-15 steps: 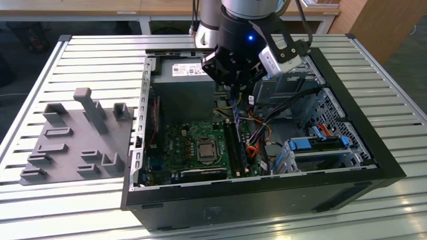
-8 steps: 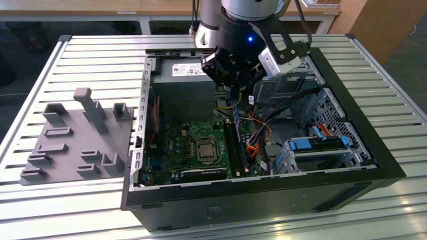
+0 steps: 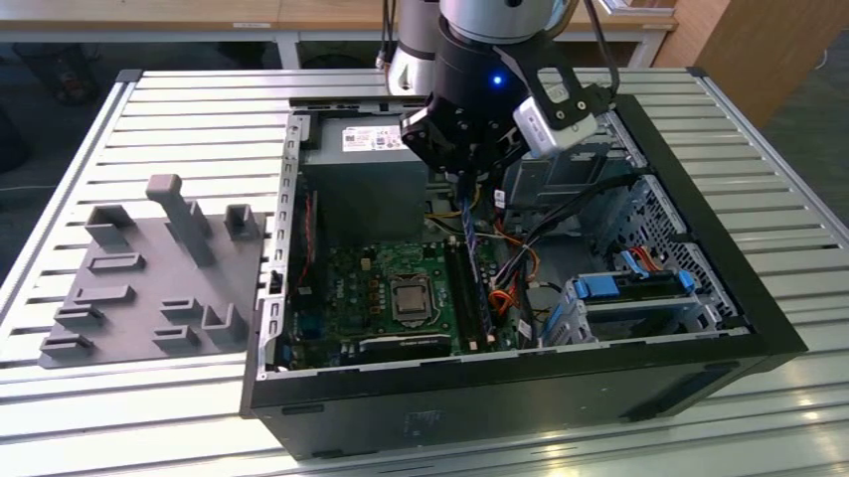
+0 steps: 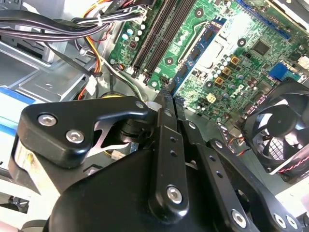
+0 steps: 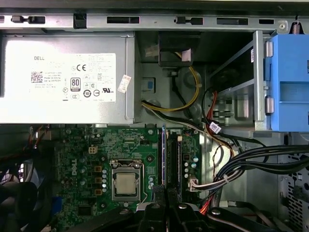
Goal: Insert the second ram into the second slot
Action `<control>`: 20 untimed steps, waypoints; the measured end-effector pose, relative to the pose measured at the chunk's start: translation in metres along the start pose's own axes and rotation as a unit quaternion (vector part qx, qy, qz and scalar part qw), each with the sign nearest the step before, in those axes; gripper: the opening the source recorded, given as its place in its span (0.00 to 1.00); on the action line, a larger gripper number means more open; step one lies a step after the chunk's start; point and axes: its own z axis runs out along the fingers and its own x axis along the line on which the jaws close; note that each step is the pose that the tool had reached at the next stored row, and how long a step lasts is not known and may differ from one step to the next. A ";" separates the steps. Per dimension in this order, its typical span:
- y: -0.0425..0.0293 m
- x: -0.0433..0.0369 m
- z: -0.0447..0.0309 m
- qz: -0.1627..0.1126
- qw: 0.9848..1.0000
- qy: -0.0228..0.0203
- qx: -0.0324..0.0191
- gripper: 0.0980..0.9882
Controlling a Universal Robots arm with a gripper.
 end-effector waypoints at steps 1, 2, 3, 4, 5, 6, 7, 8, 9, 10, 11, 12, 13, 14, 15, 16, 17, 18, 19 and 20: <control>0.0000 0.0000 0.0002 0.000 1.000 0.000 0.000 0.04; 0.0000 0.0000 0.0004 0.000 1.000 0.000 0.000 0.04; -0.0001 0.0000 0.0006 0.000 1.000 0.000 0.000 0.04; -0.0001 0.0000 0.0008 0.000 1.000 0.000 0.000 0.04; -0.0001 0.0000 0.0009 0.000 1.000 0.000 0.000 0.04; -0.0001 0.0000 0.0011 0.000 1.000 0.000 0.000 0.04; -0.0001 0.0000 0.0013 0.000 1.000 0.000 0.000 0.04; -0.0001 0.0000 0.0015 0.000 1.000 0.000 0.000 0.04; -0.0002 0.0000 0.0022 0.000 1.000 0.000 0.000 0.04; -0.0002 0.0000 0.0031 0.000 1.000 0.000 0.000 0.04; -0.0002 0.0000 0.0033 0.000 1.000 0.000 0.000 0.04; -0.0002 0.0000 0.0034 0.000 1.000 0.000 0.000 0.04; -0.0002 0.0000 0.0036 0.000 1.000 0.000 0.000 0.04; -0.0002 0.0000 0.0037 0.000 1.000 0.000 0.000 0.04; -0.0003 0.0000 0.0038 0.000 1.000 0.000 0.000 0.04; -0.0003 0.0000 0.0039 0.000 1.000 0.000 0.000 0.04; -0.0003 0.0000 0.0041 0.000 1.000 0.000 0.000 0.04; -0.0003 0.0000 0.0043 0.000 1.000 0.000 0.000 0.04; -0.0003 0.0001 0.0045 0.000 1.000 0.000 0.000 0.04; -0.0003 0.0000 0.0048 0.000 1.000 0.001 0.000 0.04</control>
